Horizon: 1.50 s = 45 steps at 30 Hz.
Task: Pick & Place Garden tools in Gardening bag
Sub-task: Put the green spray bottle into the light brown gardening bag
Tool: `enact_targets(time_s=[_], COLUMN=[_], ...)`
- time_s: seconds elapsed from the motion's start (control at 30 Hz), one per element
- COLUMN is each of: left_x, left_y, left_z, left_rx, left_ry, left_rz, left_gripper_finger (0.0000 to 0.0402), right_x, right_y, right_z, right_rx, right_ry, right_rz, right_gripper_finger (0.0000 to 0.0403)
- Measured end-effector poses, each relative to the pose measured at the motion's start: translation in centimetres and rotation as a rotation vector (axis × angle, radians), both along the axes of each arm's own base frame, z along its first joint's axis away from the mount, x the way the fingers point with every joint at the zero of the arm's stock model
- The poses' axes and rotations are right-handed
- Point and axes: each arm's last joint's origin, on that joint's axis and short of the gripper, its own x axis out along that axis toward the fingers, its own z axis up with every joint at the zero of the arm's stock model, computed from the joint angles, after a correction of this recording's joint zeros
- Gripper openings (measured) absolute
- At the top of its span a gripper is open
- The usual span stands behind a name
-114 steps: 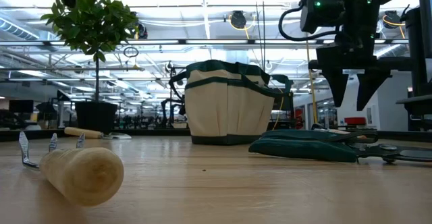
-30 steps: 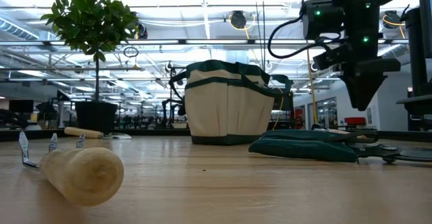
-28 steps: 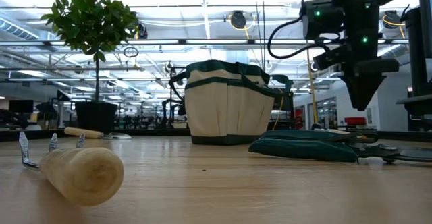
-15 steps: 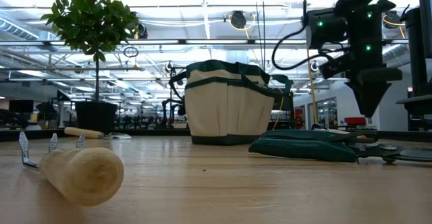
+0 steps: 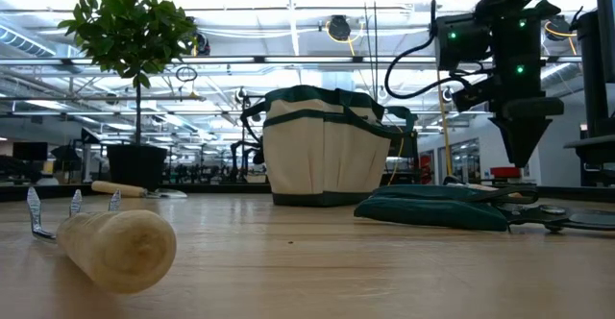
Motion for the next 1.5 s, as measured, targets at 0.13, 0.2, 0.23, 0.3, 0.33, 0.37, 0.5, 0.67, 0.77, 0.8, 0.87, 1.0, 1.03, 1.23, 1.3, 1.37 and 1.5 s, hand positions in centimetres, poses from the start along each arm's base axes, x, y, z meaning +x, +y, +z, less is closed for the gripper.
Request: enact_targets(time_s=[0.13,0.2,0.23,0.3,0.33,0.37,0.5,0.67,0.77,0.8,0.87,1.0,1.03,1.23,1.3,1.37,1.5], left_x=[0.3,0.5,0.6,0.7,0.7,0.7,0.8,0.8,1.0,1.1,1.2,1.5,1.5,1.9,2.0,2.1,2.2], left_y=[-0.7,-1.0,-1.1,-1.3,-1.3,-1.4,-1.4,-1.5,-1.5,-1.6,-1.8,-2.2,-2.4,-3.3,-3.6,-3.8,-4.0], left_z=[-0.7,-1.0,-1.2,-1.4,-1.6,-1.7,-2.2,-2.5,-2.6,-2.7,-2.8,-3.4,-3.6,-4.8,-5.2,-5.5,-5.7], left_rx=[0.034,0.054,0.061,0.078,0.088,0.1,0.148,0.179,0.201,0.207,0.212,0.236,0.244,0.256,0.249,0.252,0.256], left_ry=[0.01,0.012,0.012,0.015,0.019,0.025,0.05,0.043,0.013,0.008,0.009,0.026,0.029,0.088,0.12,0.14,0.149], left_rz=[-0.03,-0.054,-0.064,-0.081,-0.088,-0.093,-0.115,-0.156,-0.17,-0.171,-0.172,-0.178,-0.186,-0.253,-0.27,-0.279,-0.28], left_gripper_finger=[0.0395,0.0396,0.0397,0.0397,0.0397,0.0397,0.0397,0.0397,0.0397,0.0397,0.0397,0.0397,0.0397,0.0397,0.0397,0.0397,0.0393], right_x=[0.0,0.0,0.0,0.0,0.0,0.0,0.0,0.0,0.0,0.0,0.0,0.0,0.0,0.3,0.4,0.5,0.5], right_y=[0.0,0.0,0.0,0.0,0.0,0.0,0.0,0.0,0.0,0.0,0.0,0.0,0.0,-0.1,-0.1,-0.1,-0.1], right_z=[0.0,0.0,0.0,0.0,0.0,0.0,0.0,0.0,0.0,0.0,0.0,0.0,0.0,0.0,0.0,0.0,0.0], right_rx=[0.0,0.0,0.0,0.0,0.0,0.0,0.0,0.0,0.0,0.0,0.0,0.0,-0.001,-0.01,-0.013,-0.014,-0.014], right_ry=[0.0,0.0,0.0,0.0,0.0,0.0,-0.001,-0.001,-0.001,-0.001,-0.001,-0.002,-0.003,-0.034,-0.043,-0.046,-0.046], right_rz=[0.0,0.0,0.0,0.0,0.0,0.0,0.0,0.0,0.0,0.0,0.0,0.0,0.0,0.004,0.005,0.008,0.009], right_gripper_finger=[0.0156,0.0157,0.0157,0.0157,0.0157,0.0158,0.0158,0.0157,0.0157,0.0157,0.0157,0.0157,0.0157,0.0157,0.0157,0.0157,0.0157])
